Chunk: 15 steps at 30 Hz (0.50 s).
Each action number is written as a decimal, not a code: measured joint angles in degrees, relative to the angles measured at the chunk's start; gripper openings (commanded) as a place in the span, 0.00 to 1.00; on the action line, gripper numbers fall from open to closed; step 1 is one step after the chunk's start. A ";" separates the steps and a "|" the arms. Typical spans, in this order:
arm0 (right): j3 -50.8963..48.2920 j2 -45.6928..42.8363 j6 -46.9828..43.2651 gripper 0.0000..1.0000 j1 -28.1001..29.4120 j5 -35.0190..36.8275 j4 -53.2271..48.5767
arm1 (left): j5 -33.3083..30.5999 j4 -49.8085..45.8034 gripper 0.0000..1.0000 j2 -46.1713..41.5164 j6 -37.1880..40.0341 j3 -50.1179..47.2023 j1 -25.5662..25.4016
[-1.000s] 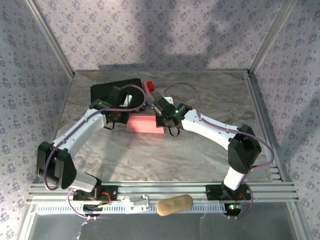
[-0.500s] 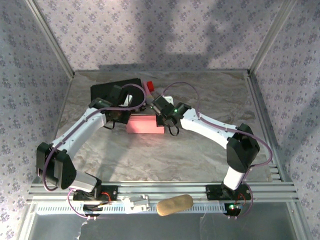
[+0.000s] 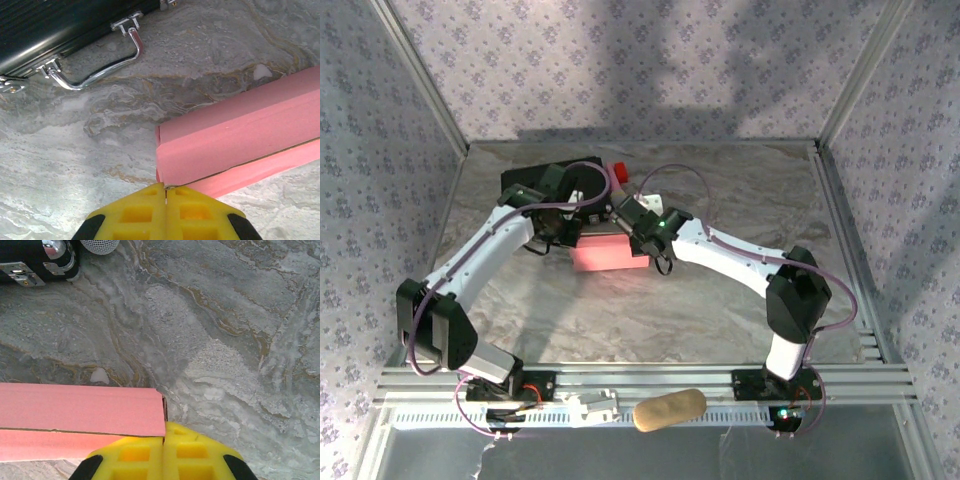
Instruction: Fold the paper box
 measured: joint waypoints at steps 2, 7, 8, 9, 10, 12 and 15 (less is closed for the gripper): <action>0.02 0.04 0.15 0.00 0.02 0.46 -0.31 | 0.83 -0.55 0.00 0.00 -0.35 0.48 0.00; 0.02 0.15 0.63 0.00 0.04 1.42 -0.90 | 2.62 -2.45 0.00 0.72 -0.90 2.38 0.00; 0.02 0.15 0.66 0.00 0.04 1.55 -0.98 | 2.82 -2.69 0.00 0.92 -0.96 2.69 0.00; 0.04 0.15 0.68 0.00 0.04 1.60 -1.07 | 2.97 -2.73 0.00 0.96 -0.98 2.73 0.00; 0.02 0.15 0.79 0.00 0.04 1.66 -1.11 | 3.06 -2.86 0.00 0.96 -0.98 2.73 0.00; 0.04 0.15 0.87 0.00 0.04 1.66 -1.14 | 3.17 -2.80 0.00 0.96 -1.01 2.58 0.00; 0.04 0.13 0.92 0.00 0.04 1.66 -1.11 | 3.19 -2.38 0.00 0.96 -1.01 1.31 0.00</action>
